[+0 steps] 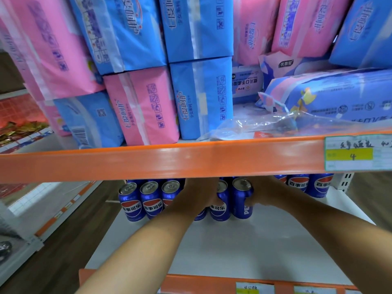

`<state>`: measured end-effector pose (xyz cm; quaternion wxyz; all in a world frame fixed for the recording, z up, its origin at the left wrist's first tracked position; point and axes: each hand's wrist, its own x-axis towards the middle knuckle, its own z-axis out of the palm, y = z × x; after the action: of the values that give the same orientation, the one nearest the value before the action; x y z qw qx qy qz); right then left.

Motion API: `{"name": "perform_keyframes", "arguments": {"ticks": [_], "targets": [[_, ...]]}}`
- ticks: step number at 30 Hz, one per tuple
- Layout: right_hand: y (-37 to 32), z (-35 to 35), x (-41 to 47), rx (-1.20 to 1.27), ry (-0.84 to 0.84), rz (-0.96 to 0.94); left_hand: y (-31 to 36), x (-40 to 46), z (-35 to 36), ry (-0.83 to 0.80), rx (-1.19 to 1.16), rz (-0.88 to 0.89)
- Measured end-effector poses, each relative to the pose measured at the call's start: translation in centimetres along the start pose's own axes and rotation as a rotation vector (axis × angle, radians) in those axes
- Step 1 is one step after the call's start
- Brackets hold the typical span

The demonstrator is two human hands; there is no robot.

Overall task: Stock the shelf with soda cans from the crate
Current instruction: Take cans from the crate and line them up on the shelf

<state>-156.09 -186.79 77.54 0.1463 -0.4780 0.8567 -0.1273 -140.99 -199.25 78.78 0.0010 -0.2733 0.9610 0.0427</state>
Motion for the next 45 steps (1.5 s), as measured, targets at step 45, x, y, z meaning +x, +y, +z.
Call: {"name": "perform_keyframes", "arguments": {"ticks": [45], "targets": [[-0.3,4.9,-0.2,0.385,0.371,0.049,-0.1,-0.1,1.3,0.169,0.228,-0.013]]}}
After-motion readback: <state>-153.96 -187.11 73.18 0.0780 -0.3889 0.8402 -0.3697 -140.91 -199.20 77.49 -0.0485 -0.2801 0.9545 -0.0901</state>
